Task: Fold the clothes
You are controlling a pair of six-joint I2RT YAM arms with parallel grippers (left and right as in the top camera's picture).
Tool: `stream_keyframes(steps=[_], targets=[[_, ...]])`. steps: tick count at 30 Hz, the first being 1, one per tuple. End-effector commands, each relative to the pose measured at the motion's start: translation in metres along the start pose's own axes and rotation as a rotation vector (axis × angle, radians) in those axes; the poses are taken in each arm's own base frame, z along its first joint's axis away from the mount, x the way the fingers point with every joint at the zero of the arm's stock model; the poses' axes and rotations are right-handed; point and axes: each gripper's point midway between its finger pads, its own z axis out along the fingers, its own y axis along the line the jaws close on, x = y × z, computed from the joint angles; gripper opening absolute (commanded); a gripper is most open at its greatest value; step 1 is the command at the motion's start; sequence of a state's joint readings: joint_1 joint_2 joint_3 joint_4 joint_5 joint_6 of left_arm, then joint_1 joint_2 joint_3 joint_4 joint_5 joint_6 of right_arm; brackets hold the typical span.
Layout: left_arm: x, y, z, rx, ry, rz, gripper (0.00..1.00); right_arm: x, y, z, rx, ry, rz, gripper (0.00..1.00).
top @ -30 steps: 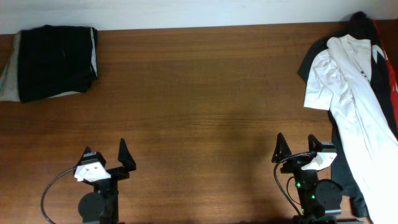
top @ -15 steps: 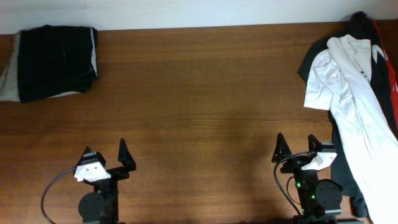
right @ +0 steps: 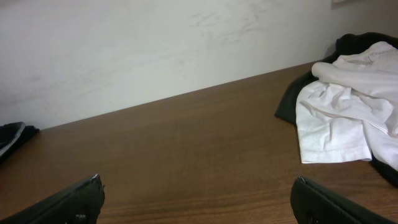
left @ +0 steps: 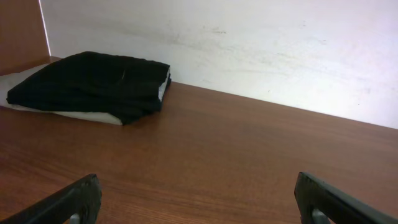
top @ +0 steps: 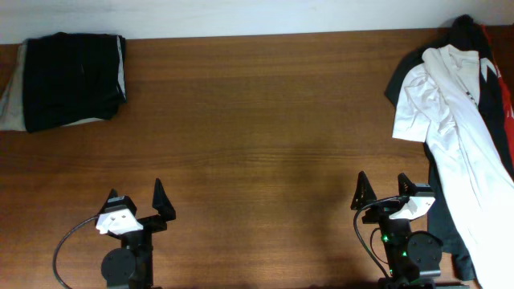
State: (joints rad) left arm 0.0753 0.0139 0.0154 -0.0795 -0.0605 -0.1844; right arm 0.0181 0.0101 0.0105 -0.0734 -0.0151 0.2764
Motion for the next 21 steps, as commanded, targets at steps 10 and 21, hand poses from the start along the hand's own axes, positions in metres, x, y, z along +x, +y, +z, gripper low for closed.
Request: stream_keyframes(steps=[10, 21], targets=[[0.001, 0.001, 0.0, 0.0, -0.002, -0.002, 0.99, -0.001, 0.001, 0.0, -0.008, -0.008, 0.026, 0.99], [0.001, 0.001, 0.0, 0.0, -0.002, -0.002, 0.99, -0.07, 0.064, -0.021, -0.373, -0.21, 0.281, 0.99]])
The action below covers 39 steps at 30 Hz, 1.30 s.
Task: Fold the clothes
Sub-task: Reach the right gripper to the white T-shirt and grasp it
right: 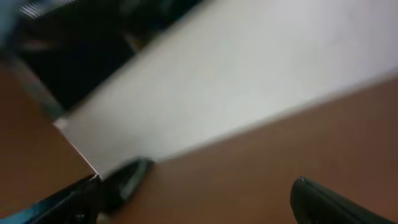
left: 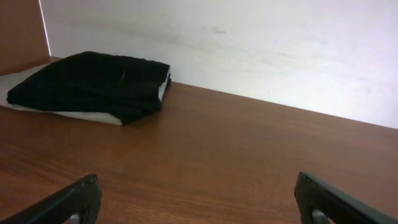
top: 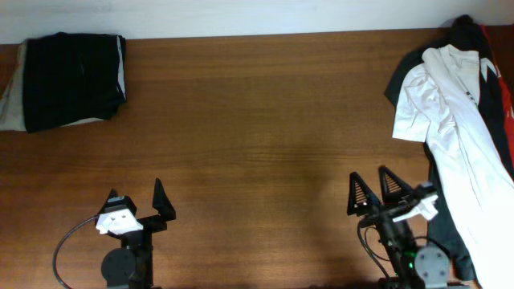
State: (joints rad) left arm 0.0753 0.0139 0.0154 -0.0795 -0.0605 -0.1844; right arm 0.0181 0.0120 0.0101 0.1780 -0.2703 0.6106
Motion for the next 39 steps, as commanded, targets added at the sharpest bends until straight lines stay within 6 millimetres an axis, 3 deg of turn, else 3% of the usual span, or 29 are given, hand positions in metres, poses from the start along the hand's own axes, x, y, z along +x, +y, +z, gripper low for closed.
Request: stream_keyframes(steps=[1, 6, 11, 13, 15, 17, 20, 23, 25, 26, 29, 33, 37, 39], targets=[[0.001, 0.001, 0.0, 0.0, -0.002, -0.002, 0.99, -0.036, 0.015, -0.003, -0.024, -0.125, -0.052, 0.99], [0.001, 0.001, 0.0, 0.0, -0.002, -0.002, 0.99, -0.108, 0.011, 0.008, 0.202, -0.236, -0.288, 0.99], [0.001, 0.001, 0.0, 0.0, -0.002, -0.002, 0.99, -0.195, -0.023, 0.075, 0.619, -0.137, -0.476, 0.99], [0.001, 0.001, 0.0, 0.0, -0.002, -0.002, 0.99, -0.207, -0.037, 0.101, 0.688, -0.052, -0.544, 0.99], [0.001, 0.001, 0.0, 0.0, -0.002, -0.002, 0.99, -0.217, -0.085, 0.134, 0.835, 0.108, -0.574, 0.99], [0.001, 0.001, 0.0, 0.0, -0.002, -0.002, 0.99, -0.218, -0.133, 0.15, 0.943, 0.218, -0.56, 0.99], [0.001, 0.001, 0.0, 0.0, -0.002, -0.002, 0.99, -0.197, -0.2, 0.164, 1.025, 0.374, -0.546, 0.99], [0.001, 0.001, 0.0, 0.0, -0.002, -0.002, 0.99, -0.15, -0.258, 0.17, 1.013, 0.575, -0.597, 0.99], [0.001, 0.001, 0.0, 0.0, -0.002, -0.002, 0.99, -0.116, -0.288, 0.175, 0.997, 0.69, -0.657, 0.97], [0.001, 0.001, 0.0, 0.0, -0.002, -0.002, 0.99, -0.107, -0.297, 0.177, 0.997, 0.706, -0.661, 0.97], [0.001, 0.001, 0.0, 0.0, -0.002, -0.002, 0.99, -0.069, -0.347, 0.179, 1.036, 0.749, -0.67, 0.9], [0.001, 0.001, 0.0, 0.0, -0.002, -0.002, 0.99, -0.015, -0.382, 0.177, 1.019, 0.857, -0.636, 0.88], [0.001, 0.001, 0.0, 0.0, -0.002, -0.002, 0.99, 0.013, -0.392, 0.175, 0.979, 0.906, -0.604, 0.74], [0.001, 0.001, 0.0, 0.0, -0.002, -0.002, 0.99, 0.022, -0.389, 0.178, 0.932, 0.915, -0.581, 0.74]])
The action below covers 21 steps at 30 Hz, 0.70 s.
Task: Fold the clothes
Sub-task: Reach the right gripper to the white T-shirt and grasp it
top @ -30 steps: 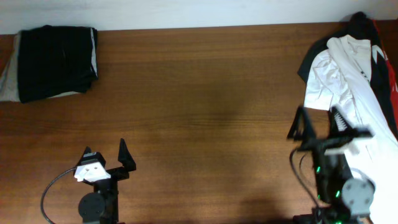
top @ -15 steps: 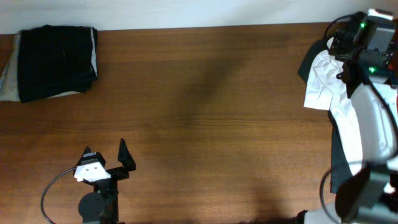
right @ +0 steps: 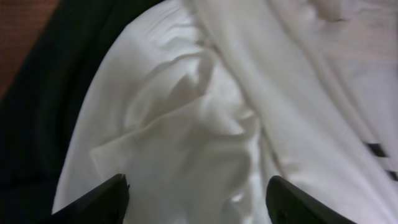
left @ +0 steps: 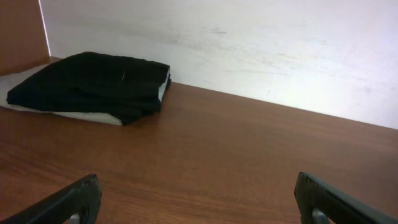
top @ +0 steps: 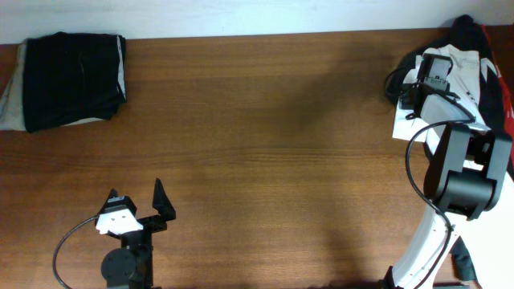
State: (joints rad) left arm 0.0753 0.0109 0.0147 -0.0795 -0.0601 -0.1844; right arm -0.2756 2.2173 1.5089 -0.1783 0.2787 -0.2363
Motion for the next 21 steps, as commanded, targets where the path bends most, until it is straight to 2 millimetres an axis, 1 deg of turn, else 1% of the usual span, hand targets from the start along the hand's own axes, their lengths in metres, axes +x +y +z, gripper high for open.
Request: stream_keyframes(steps=[1, 8, 9, 10, 11, 12, 13, 14, 15, 19, 21], targets=[[0.0016, 0.0007, 0.0002, -0.001, 0.001, -0.002, 0.99, -0.0099, 0.0081, 0.0032, -0.065, -0.031, 0.014, 0.73], [0.0014, 0.0007, 0.0001, -0.001, 0.0, -0.002, 0.99, -0.0105, 0.0115, 0.0029, -0.084, -0.034, 0.013, 0.74], [0.0014, 0.0007, 0.0001, -0.001, 0.0, -0.002, 0.99, -0.0099, 0.0112, 0.003, -0.084, -0.032, 0.013, 0.73], [0.0014, 0.0006, 0.0001, 0.0, 0.0, -0.002, 0.99, -0.0098, 0.0112, 0.003, -0.083, -0.032, 0.013, 0.71], [0.0014, 0.0006, 0.0001, 0.0, 0.0, -0.002, 0.99, -0.0098, 0.0112, 0.003, -0.083, -0.032, 0.013, 0.65], [0.0014, 0.0007, 0.0001, -0.001, 0.0, -0.002, 0.99, -0.0098, 0.0112, 0.003, -0.084, -0.032, 0.013, 0.55], [0.0014, 0.0007, 0.0001, -0.001, 0.0, -0.002, 0.99, -0.0094, 0.0113, 0.003, -0.084, -0.03, 0.013, 0.43], [0.0014, 0.0007, 0.0001, -0.001, 0.0, -0.002, 0.99, -0.0084, 0.0115, 0.003, -0.084, -0.026, 0.012, 0.37], [0.0014, 0.0007, 0.0001, -0.001, 0.0, -0.002, 0.99, -0.0076, 0.0117, 0.003, -0.085, -0.023, 0.011, 0.34], [0.0014, 0.0007, 0.0001, -0.001, 0.0, -0.002, 0.99, -0.0067, 0.0119, 0.003, -0.086, -0.019, 0.01, 0.33], [0.0014, 0.0007, 0.0001, -0.001, 0.0, -0.002, 0.99, -0.0073, 0.0118, 0.0028, -0.085, -0.021, 0.014, 0.26]])
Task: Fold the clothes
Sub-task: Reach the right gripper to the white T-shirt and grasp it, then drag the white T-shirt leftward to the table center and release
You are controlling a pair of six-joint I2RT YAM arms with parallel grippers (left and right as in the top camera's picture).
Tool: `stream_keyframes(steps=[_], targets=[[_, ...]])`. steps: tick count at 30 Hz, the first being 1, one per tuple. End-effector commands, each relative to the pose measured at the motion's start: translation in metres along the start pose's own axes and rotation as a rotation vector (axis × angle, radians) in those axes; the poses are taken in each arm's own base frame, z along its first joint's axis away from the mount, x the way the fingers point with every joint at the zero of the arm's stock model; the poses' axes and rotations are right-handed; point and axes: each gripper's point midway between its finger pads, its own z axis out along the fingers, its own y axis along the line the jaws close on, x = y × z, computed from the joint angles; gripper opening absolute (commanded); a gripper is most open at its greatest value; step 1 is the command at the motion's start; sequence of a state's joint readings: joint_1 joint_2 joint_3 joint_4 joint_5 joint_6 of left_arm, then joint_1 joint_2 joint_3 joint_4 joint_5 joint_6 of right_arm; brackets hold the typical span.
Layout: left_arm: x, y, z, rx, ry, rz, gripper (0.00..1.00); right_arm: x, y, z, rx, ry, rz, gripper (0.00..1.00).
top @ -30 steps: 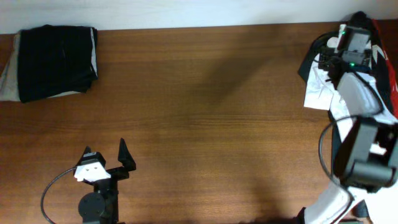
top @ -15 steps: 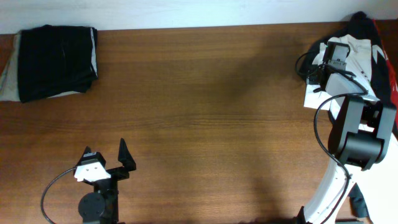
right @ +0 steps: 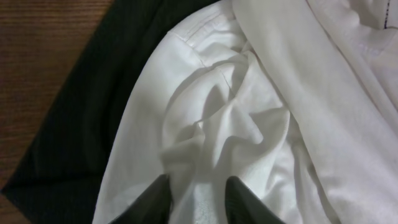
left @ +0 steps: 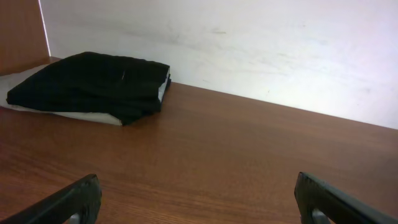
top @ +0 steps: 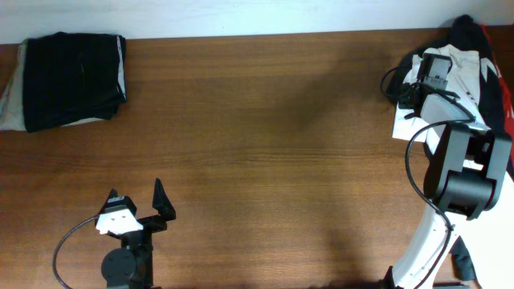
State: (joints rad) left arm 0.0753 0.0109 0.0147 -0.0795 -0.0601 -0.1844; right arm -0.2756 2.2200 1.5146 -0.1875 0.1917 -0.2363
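Note:
A crumpled white shirt (top: 462, 120) lies on a heap of dark clothes (top: 464, 30) at the table's far right. My right gripper (top: 430, 76) is down on the shirt's left shoulder area. In the right wrist view its fingers (right: 155, 200) stand close together with a fold of white shirt (right: 249, 93) pinched between them; my right gripper (right: 198, 199) is shut on it. A black garment (right: 74, 118) lies under the shirt. My left gripper (top: 136, 210) rests open at the near left, and my left gripper (left: 199, 199) holds nothing.
A folded black garment on a pale one (top: 72, 68) sits at the far left corner, also the folded stack (left: 93, 81) by the white wall. A red-trimmed garment (top: 506, 88) lies at the right edge. The brown table (top: 257, 136) spreads between both piles.
My right gripper's fingers were wide apart over the white shirt and now stand close together, pinching a fold of it. The left arm has not moved.
Both grippers rested open at the near edge. The right one then stood tilted up near its base, and later hung open over the white shirt at the far right. Now it is shut on a fold of that shirt. The left stayed still.

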Motion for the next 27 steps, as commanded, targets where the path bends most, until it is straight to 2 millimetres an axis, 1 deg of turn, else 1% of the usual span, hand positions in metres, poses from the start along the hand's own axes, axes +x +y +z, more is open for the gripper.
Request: stream_keyframes(steps=[1, 2, 4, 5, 6, 9, 10, 11, 12, 14, 15, 16, 17, 19, 20, 21, 22, 23, 24, 25, 26, 27], targets=[[0.001, 0.001, 0.0, -0.001, 0.0, -0.002, 0.99, -0.005, -0.003, 0.003, 0.002, -0.01, 0.015, 0.22], [0.001, 0.001, 0.0, -0.001, 0.0, -0.002, 0.99, -0.005, -0.003, 0.003, 0.002, -0.011, 0.015, 0.15], [0.001, 0.001, 0.0, -0.001, 0.0, -0.002, 0.99, -0.005, -0.003, 0.003, 0.002, -0.011, 0.015, 0.11], [0.001, 0.001, 0.0, -0.001, 0.0, -0.002, 0.99, -0.005, -0.003, 0.003, 0.001, -0.011, 0.015, 0.06], [0.001, 0.001, 0.0, -0.001, 0.0, -0.002, 0.99, -0.005, -0.003, 0.003, 0.001, -0.012, 0.016, 0.04], [0.001, 0.001, 0.0, -0.001, 0.0, -0.002, 0.99, -0.006, -0.004, 0.002, 0.002, -0.013, 0.017, 0.04], [0.001, 0.001, 0.0, -0.001, 0.0, -0.002, 0.99, -0.009, -0.006, -0.002, 0.009, -0.017, 0.044, 0.04], [0.001, 0.001, 0.0, -0.001, 0.0, -0.002, 0.99, -0.014, -0.009, -0.007, 0.012, -0.029, 0.07, 0.04], [0.001, 0.001, 0.0, -0.001, 0.0, -0.002, 0.99, -0.023, -0.014, -0.018, 0.017, -0.053, 0.105, 0.04], [0.001, 0.001, 0.0, 0.0, 0.0, -0.002, 0.99, -0.046, -0.024, -0.044, 0.029, -0.116, 0.124, 0.04], [0.001, 0.001, 0.0, -0.001, 0.0, -0.002, 0.99, -0.059, -0.031, -0.062, 0.036, -0.151, 0.13, 0.04], [0.002, 0.001, 0.0, -0.001, 0.001, -0.002, 0.99, -0.075, -0.04, -0.087, 0.046, -0.202, 0.14, 0.04], [0.001, 0.001, 0.0, -0.001, 0.0, -0.002, 0.99, -0.086, -0.045, -0.106, 0.052, -0.237, 0.146, 0.04], [0.001, 0.001, 0.0, -0.001, 0.0, -0.002, 0.99, -0.109, -0.056, -0.155, 0.061, -0.32, 0.156, 0.04], [0.001, 0.001, 0.0, -0.001, 0.0, -0.002, 0.99, -0.119, -0.056, -0.181, 0.058, -0.364, 0.156, 0.04], [0.001, 0.001, 0.0, -0.001, 0.0, -0.002, 0.99, -0.127, -0.052, -0.201, 0.049, -0.397, 0.149, 0.04], [0.001, 0.001, 0.0, 0.0, 0.0, -0.002, 0.99, -0.136, -0.043, -0.225, 0.033, -0.437, 0.139, 0.04], [0.001, 0.001, 0.0, -0.001, 0.0, -0.002, 0.99, -0.141, -0.035, -0.24, 0.019, -0.462, 0.129, 0.04], [0.001, 0.001, 0.0, -0.001, 0.0, -0.002, 0.99, -0.151, -0.015, -0.268, -0.018, -0.513, 0.104, 0.04], [0.001, 0.001, 0.0, -0.001, 0.0, -0.002, 0.99, -0.157, 0.004, -0.287, -0.052, -0.549, 0.082, 0.04], [0.001, 0.001, 0.0, -0.001, 0.0, -0.002, 0.99, -0.164, 0.039, -0.316, -0.122, -0.603, 0.04, 0.04], [0.001, 0.001, 0.0, -0.001, 0.0, -0.002, 0.99, -0.167, 0.062, -0.331, -0.175, -0.631, 0.011, 0.04]])
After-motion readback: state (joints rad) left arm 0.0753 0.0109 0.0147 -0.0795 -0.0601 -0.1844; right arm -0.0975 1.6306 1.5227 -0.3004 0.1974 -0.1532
